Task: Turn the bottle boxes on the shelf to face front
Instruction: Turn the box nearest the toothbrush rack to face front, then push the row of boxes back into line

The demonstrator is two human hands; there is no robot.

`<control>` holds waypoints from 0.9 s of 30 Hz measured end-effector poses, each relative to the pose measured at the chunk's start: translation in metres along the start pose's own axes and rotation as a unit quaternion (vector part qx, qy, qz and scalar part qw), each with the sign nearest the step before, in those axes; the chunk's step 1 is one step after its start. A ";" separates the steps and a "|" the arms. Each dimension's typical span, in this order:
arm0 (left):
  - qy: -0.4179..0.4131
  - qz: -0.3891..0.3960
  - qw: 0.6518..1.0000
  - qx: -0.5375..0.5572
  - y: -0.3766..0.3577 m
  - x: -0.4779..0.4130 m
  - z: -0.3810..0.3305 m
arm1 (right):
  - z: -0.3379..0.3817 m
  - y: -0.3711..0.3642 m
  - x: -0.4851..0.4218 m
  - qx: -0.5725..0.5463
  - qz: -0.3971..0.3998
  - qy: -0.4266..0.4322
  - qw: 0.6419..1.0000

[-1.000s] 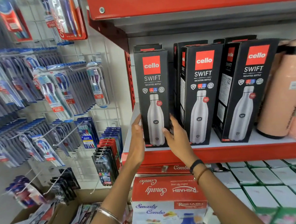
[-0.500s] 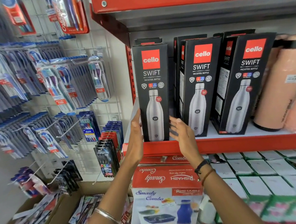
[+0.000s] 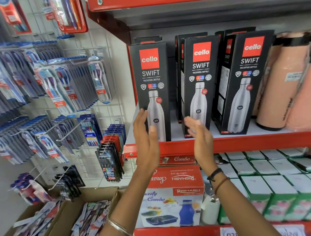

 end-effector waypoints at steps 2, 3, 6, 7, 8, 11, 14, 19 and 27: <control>-0.068 0.035 0.997 0.005 -0.018 0.007 -0.016 | 0.008 0.025 -0.005 0.002 -0.080 0.059 0.995; -0.083 0.069 0.994 0.006 -0.031 0.009 -0.022 | 0.011 0.035 -0.010 0.006 -0.112 0.078 0.991; -0.037 0.157 0.987 0.015 -0.076 0.010 -0.015 | 0.010 0.054 -0.026 0.014 -0.140 0.065 0.988; -0.013 0.164 0.986 0.025 -0.088 0.007 -0.009 | 0.007 0.056 -0.032 0.024 -0.127 0.045 0.991; 0.012 0.159 0.986 0.043 -0.096 0.003 -0.006 | 0.002 0.057 -0.038 0.034 -0.107 0.022 0.993; 0.146 0.140 0.972 0.118 -0.115 -0.012 0.007 | -0.010 0.058 -0.048 0.042 -0.062 -0.025 0.997; 0.208 0.149 0.956 0.143 -0.124 -0.018 0.005 | -0.013 0.060 -0.053 0.046 -0.032 -0.051 0.997; 0.177 0.150 0.964 0.131 -0.125 -0.015 0.010 | -0.006 0.071 -0.051 -0.004 -0.004 -0.080 0.997; 0.185 0.145 0.958 0.162 -0.119 0.003 0.000 | 0.006 0.083 -0.033 -0.012 0.020 -0.064 0.998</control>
Point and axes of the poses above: each hand's wrist, its own x-axis away from the middle knuckle, its own y-axis out of the back of the hand, z = x × y, the point moved 6 cm from there along -x, towards the middle knuckle, and after that the axes turned 1 degree about -x, right-handed, at the moved point
